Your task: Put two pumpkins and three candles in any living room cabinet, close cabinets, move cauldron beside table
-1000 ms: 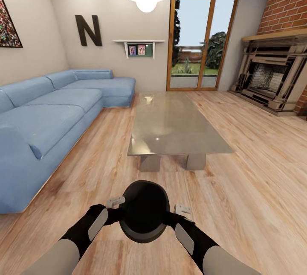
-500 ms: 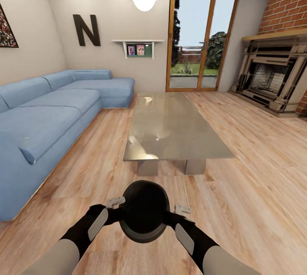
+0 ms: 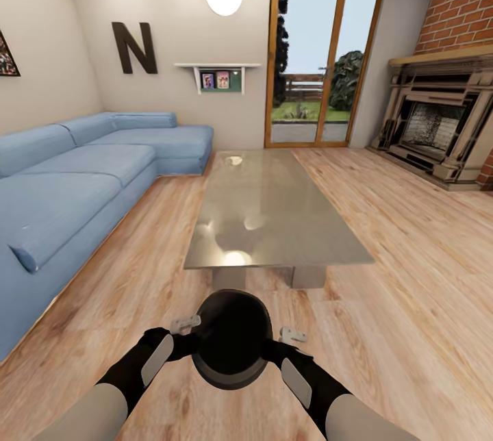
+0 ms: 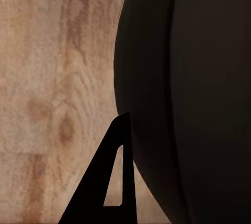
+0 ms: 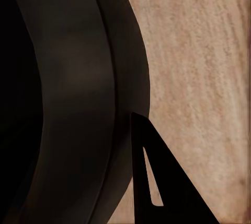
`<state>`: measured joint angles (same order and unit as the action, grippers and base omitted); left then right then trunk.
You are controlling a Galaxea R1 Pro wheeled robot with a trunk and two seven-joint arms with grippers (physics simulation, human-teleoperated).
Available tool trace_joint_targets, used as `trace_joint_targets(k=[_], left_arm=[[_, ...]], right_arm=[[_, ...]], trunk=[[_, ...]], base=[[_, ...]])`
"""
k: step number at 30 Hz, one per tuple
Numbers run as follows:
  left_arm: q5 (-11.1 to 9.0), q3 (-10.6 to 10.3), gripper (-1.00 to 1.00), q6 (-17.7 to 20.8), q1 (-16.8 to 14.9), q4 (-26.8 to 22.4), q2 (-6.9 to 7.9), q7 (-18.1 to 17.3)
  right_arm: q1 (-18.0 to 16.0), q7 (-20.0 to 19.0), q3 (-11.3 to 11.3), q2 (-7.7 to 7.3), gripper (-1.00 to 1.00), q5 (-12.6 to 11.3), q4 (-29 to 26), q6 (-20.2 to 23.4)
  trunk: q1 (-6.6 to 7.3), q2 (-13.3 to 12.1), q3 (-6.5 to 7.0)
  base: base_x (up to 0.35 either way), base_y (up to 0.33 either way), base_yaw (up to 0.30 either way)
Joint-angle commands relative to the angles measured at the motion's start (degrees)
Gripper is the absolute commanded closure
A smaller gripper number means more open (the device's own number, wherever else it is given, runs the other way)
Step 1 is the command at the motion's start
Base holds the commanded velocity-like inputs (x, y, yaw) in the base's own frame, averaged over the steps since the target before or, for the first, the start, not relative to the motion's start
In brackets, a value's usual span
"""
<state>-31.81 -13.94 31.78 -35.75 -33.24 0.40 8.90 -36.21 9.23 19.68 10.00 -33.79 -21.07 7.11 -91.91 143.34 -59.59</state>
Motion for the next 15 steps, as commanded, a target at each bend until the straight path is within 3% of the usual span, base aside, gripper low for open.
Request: trace_joint_targets(k=[1, 9, 15], left_arm=[[-1.9, -0.6, 1.0, 2.5, 0.0, -0.1, 0.13, 0.5], [-1.9, -0.6, 1.0, 2.5, 0.0, -0.1, 0.13, 0.5], [-1.9, -0.6, 1.0, 2.5, 0.0, -0.1, 0.18, 0.5]], right_arm=[[-0.1, -3.1, 0.7, 0.0, 1.0, -0.1, -0.3, -1.8], [-0.1, -3.1, 0.7, 0.0, 1.0, -0.1, -0.3, -1.8], [-0.1, -3.1, 0.7, 0.0, 1.0, -0.1, -0.3, -1.8]], trunk=[[0.0, 0.0, -0.05], [0.0, 0.0, -0.05], [0.0, 0.0, -0.05]], base=[[0.188, -0.137, 0.0], [0.182, -0.129, 0.0], [0.038, -0.028, 0.0]])
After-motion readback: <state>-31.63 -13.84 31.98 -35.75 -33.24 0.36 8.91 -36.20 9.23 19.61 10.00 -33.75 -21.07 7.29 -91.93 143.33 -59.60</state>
